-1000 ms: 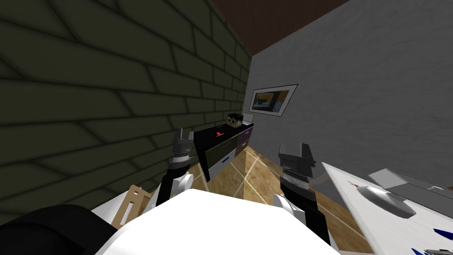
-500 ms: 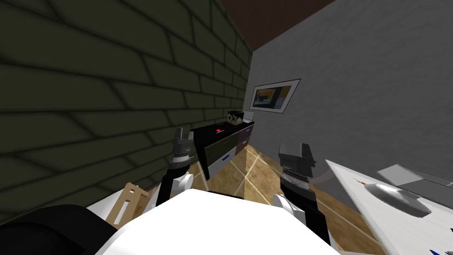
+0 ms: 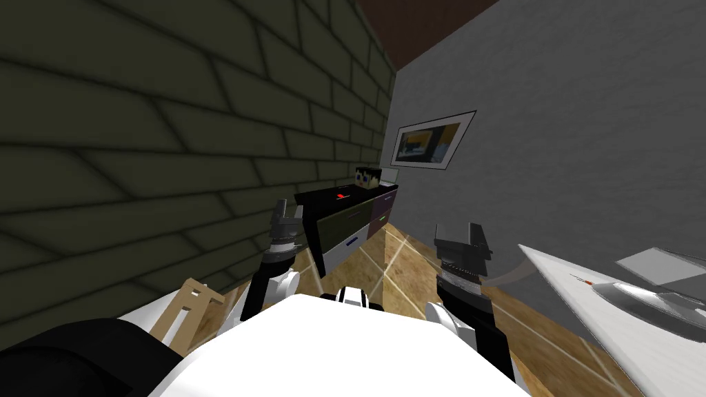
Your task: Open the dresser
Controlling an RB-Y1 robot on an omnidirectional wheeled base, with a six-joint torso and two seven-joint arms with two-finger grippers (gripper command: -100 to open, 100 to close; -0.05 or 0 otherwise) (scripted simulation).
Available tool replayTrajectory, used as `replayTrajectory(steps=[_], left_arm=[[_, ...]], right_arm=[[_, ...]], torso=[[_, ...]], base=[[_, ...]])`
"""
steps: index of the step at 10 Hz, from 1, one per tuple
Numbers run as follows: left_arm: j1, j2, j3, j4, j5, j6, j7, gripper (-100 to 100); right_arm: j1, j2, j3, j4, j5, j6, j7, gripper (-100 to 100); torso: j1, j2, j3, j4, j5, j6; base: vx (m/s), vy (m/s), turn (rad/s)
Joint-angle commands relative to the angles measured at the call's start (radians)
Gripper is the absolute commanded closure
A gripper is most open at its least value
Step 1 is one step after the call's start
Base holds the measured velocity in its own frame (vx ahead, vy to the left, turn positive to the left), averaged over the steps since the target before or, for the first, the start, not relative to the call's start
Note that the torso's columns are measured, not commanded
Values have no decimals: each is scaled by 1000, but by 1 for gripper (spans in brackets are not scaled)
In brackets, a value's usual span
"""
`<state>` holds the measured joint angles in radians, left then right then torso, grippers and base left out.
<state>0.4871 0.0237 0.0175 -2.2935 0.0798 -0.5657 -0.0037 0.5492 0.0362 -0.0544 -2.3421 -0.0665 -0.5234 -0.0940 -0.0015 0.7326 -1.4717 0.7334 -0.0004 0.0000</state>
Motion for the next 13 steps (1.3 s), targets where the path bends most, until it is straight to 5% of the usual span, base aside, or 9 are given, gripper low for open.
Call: replayTrajectory(steps=[1,5,13], left_arm=[[-5,63,12,28,14,18,8,-100],[-19,125,46,107,54,73,29,-100],[-45,144,111,260,132,181,69,-100]], right_arm=[[0,0,0,0,0,0,0,0],[0,0,0,0,0,0,0,0],[0,0,0,0,0,0,0,0]], torso=[[-1,2,-5,3,0,0],[-2,4,-6,4,-1,0],[2,6,-4,5,0,0]], base=[[82,-89,53],[127,-139,94],[135,-153,91]])
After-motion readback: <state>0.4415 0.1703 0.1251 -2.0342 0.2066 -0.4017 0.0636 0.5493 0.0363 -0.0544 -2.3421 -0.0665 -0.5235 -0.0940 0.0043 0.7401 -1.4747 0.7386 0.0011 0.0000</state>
